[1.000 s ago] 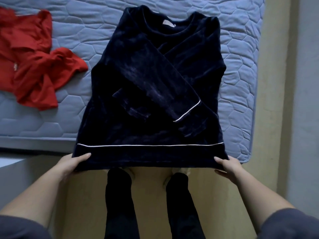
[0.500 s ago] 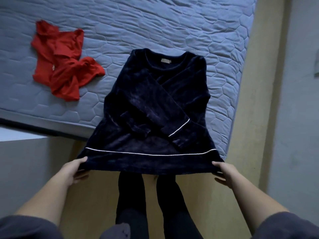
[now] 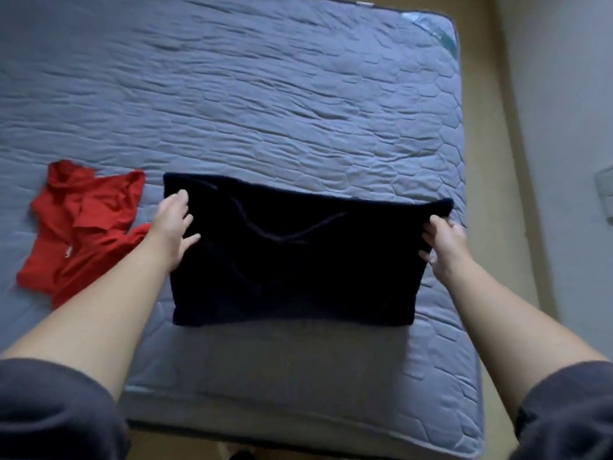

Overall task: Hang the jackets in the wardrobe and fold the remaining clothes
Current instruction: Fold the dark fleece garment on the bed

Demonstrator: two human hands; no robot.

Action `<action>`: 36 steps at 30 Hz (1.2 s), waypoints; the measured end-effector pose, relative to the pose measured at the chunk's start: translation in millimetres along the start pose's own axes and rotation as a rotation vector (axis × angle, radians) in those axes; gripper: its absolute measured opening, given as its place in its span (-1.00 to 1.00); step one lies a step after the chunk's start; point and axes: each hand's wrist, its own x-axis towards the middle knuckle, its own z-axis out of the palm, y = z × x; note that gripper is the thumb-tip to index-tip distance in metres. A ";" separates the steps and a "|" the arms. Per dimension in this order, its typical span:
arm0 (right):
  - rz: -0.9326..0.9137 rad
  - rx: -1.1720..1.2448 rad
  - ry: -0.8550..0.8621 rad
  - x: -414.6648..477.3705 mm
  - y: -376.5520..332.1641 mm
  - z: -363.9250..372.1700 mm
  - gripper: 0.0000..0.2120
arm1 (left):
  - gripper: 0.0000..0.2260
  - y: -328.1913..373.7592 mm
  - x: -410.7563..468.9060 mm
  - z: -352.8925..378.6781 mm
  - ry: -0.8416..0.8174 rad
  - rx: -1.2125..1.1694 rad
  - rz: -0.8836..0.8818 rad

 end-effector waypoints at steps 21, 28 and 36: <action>-0.782 -1.763 -0.409 19.6 207.5 72.4 -0.23 | -0.03 -216.5 40.5 46.6 -0.495 1.959 0.885; -0.679 -1.798 -0.417 43.9 218.8 53.5 -0.20 | -0.16 -203.1 65.7 26.7 -0.488 1.974 0.751; -0.991 -1.429 -0.226 49.3 153.5 85.0 -0.48 | -0.50 -153.8 73.5 40.5 -0.106 1.594 0.834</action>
